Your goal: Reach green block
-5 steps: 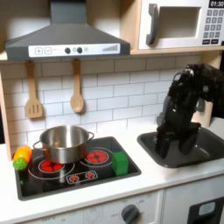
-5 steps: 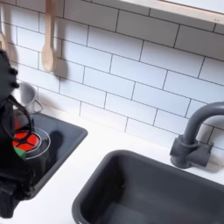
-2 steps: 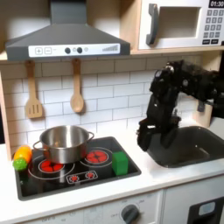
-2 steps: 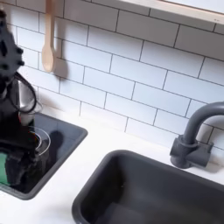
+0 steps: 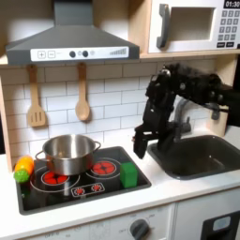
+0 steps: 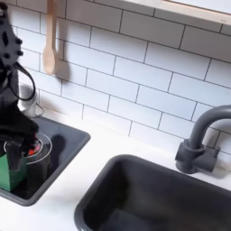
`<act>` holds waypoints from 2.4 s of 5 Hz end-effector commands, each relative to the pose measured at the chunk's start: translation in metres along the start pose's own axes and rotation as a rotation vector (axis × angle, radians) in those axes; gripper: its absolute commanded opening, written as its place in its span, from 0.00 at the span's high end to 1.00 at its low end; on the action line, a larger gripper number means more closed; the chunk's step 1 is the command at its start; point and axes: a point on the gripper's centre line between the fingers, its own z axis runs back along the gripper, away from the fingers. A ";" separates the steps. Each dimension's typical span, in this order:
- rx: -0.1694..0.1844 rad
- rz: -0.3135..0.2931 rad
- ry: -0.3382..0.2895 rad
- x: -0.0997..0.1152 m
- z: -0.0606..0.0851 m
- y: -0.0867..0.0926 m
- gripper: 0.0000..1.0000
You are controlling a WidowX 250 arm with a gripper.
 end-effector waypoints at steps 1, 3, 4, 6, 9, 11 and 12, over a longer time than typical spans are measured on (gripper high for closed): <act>0.001 -0.013 -0.011 0.016 -0.010 0.016 0.00; -0.004 -0.026 0.007 0.024 -0.028 0.025 0.00; -0.019 -0.040 0.017 0.027 -0.036 0.022 0.00; -0.016 -0.042 0.038 0.028 -0.047 0.020 0.00; -0.021 -0.042 0.038 0.034 -0.055 0.018 0.00; -0.019 -0.049 0.038 0.037 -0.061 0.019 0.00; -0.020 -0.060 0.042 0.038 -0.065 0.019 0.00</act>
